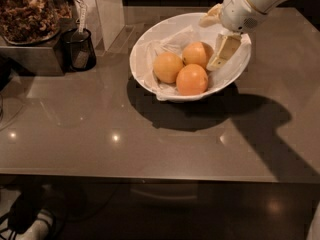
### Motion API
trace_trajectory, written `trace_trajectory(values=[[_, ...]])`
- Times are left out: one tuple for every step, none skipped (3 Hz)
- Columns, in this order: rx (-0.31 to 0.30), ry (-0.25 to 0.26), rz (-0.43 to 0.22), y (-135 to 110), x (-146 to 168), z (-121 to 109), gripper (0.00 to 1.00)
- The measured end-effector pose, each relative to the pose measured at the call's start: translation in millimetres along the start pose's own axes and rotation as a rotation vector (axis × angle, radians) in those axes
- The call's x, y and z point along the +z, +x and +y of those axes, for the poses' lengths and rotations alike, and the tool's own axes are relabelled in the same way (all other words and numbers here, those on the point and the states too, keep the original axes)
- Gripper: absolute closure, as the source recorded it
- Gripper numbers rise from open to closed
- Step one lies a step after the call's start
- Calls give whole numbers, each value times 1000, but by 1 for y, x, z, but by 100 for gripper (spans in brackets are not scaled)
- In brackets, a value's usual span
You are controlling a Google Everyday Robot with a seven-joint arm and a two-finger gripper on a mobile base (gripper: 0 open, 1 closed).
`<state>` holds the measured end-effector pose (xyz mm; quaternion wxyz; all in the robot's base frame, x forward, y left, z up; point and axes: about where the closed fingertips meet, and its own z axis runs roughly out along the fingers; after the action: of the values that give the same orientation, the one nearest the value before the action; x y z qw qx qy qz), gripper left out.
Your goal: Pick orange from white bowl
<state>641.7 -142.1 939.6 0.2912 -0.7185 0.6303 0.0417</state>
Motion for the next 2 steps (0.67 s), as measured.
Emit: trace_trajectory(values=[[-20,-4,-6,-1,7,-4,25],[-51,-16,-1,0,16,-6,24]])
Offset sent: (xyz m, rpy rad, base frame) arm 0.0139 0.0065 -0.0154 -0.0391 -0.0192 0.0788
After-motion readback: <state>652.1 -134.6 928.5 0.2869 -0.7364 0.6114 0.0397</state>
